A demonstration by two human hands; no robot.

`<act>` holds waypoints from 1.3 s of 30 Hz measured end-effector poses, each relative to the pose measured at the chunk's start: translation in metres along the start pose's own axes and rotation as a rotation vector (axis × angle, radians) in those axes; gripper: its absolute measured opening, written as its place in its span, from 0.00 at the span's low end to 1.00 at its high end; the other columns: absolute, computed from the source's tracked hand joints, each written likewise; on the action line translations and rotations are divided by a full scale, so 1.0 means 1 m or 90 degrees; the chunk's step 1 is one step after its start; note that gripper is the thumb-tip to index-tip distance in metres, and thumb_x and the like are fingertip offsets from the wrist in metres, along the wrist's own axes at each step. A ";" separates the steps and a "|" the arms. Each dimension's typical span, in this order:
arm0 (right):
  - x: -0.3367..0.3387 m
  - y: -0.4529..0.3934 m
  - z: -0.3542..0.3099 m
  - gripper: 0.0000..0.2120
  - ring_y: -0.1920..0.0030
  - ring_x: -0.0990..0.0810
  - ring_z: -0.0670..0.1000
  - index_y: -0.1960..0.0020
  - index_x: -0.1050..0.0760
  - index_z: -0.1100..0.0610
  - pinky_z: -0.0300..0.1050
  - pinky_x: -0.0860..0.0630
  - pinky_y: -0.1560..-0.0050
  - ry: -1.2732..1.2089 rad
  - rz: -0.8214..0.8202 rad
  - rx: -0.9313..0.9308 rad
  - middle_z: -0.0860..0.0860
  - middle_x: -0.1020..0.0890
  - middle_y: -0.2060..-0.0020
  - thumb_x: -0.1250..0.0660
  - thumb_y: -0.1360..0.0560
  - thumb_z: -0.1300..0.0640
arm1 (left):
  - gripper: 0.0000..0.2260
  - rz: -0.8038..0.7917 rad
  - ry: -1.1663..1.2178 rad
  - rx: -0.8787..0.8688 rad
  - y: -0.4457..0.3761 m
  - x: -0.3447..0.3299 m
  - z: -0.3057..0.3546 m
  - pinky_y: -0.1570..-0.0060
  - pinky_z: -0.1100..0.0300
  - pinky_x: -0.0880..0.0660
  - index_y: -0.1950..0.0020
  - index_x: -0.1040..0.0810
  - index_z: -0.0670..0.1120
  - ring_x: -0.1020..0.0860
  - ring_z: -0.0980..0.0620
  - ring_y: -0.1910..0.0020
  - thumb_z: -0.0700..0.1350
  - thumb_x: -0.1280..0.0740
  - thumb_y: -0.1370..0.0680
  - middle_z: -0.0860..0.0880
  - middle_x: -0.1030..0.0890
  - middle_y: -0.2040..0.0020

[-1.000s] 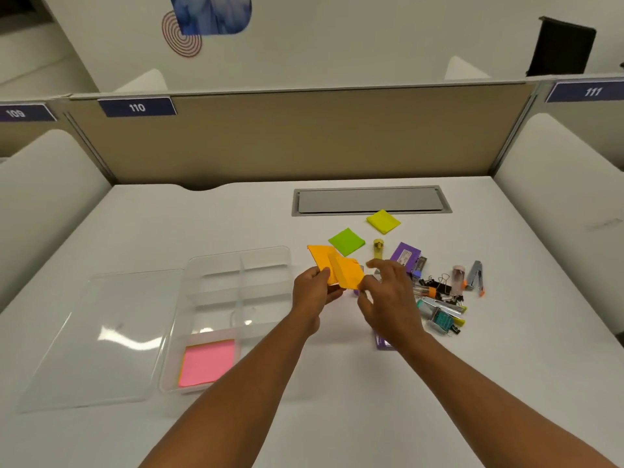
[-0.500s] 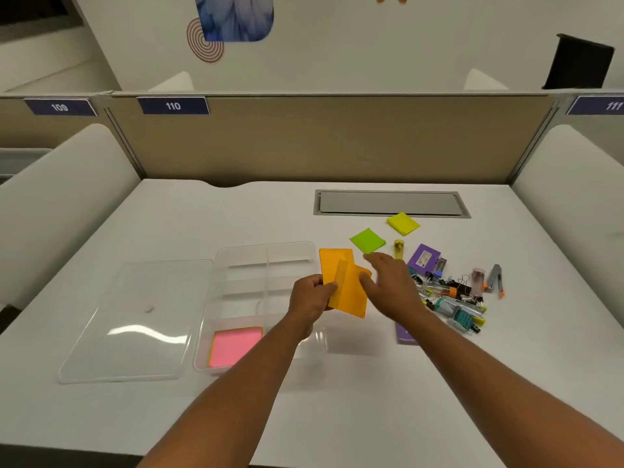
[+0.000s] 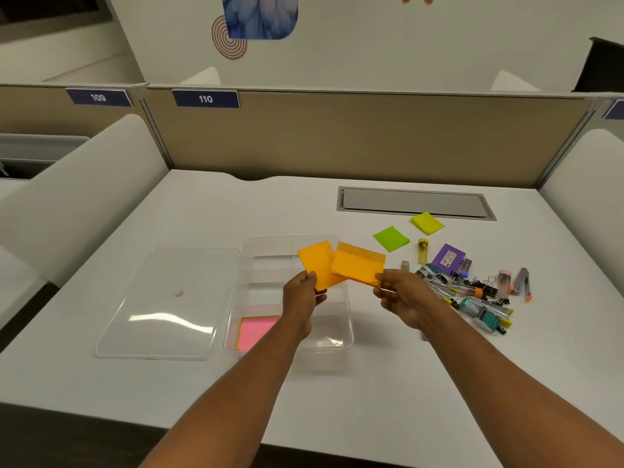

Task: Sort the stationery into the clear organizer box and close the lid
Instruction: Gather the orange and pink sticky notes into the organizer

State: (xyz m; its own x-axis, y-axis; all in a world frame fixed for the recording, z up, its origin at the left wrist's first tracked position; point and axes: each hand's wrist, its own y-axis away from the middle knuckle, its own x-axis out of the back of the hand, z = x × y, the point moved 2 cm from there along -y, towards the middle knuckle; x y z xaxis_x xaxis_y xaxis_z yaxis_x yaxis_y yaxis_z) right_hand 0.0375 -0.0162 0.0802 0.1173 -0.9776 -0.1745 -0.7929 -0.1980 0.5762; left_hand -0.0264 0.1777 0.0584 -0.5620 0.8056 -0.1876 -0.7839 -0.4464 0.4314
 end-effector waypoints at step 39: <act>-0.150 0.022 0.089 0.06 0.68 0.25 0.52 0.59 0.20 0.65 0.41 0.34 0.73 0.460 -0.072 0.157 0.61 0.17 0.64 0.33 0.30 0.63 | 0.08 0.269 -0.329 -0.105 0.019 0.166 0.002 0.57 0.56 0.25 0.61 0.23 0.47 0.23 0.50 0.59 0.46 0.38 0.23 0.51 0.20 0.61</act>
State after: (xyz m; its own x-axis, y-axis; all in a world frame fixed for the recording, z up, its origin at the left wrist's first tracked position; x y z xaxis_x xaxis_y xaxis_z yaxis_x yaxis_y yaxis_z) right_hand -0.0504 0.1323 0.0477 0.4988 -0.7732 0.3916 -0.8537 -0.3603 0.3760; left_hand -0.1335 0.3034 0.0368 -0.6621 0.6137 0.4302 -0.5784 -0.7834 0.2273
